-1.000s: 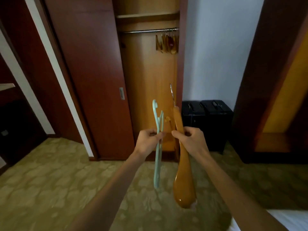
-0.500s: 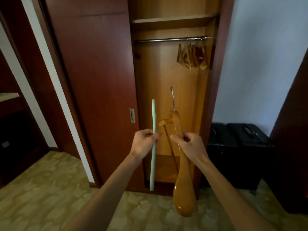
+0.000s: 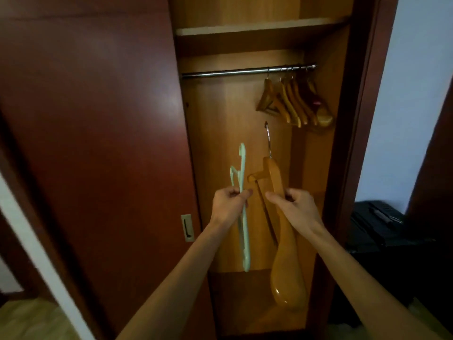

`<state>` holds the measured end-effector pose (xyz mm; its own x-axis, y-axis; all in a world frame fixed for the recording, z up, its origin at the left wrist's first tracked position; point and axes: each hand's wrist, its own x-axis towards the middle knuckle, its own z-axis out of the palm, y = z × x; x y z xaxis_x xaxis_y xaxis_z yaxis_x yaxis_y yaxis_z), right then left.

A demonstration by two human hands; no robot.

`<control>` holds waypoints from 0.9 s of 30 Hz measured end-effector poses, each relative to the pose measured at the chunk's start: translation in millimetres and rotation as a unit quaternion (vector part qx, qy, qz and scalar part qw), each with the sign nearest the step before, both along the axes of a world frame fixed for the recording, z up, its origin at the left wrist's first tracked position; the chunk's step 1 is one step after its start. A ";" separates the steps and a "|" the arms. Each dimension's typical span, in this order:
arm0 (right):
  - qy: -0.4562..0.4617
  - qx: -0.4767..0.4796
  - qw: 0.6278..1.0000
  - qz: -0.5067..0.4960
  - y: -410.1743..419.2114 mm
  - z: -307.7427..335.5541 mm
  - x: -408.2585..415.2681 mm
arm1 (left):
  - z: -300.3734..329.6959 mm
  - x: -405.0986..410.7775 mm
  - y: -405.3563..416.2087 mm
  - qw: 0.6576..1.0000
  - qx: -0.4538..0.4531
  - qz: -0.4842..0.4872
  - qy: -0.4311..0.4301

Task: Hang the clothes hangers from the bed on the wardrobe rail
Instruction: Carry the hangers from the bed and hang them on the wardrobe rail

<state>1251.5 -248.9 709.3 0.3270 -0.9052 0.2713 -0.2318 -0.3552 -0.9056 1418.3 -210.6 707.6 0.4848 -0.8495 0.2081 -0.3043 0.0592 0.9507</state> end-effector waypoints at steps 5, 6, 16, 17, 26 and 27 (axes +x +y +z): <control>0.003 -0.005 0.999 -0.037 -64.5 11.8 35.6 | 19.0 34.0 -79.0 0.999 0.007 -0.025 -0.022; 0.004 -0.010 0.999 -0.040 -79.5 16.3 42.5 | 22.7 40.1 -95.5 0.999 0.006 -0.027 -0.021; 0.003 -0.065 0.997 -0.038 -242.9 78.3 96.4 | 82.3 87.9 -254.5 0.998 -0.032 -0.027 -0.046; 0.000 -0.074 0.997 -0.035 -260.3 86.9 102.0 | 90.8 92.3 -271.3 0.998 -0.040 -0.018 -0.051; -0.029 -0.113 0.993 0.003 -388.3 170.1 153.5 | 176.5 130.9 -400.1 0.992 -0.103 0.044 -0.059; -0.035 -0.113 0.993 0.006 -397.9 176.7 157.6 | 184.5 134.5 -410.5 0.991 -0.104 0.051 -0.063</control>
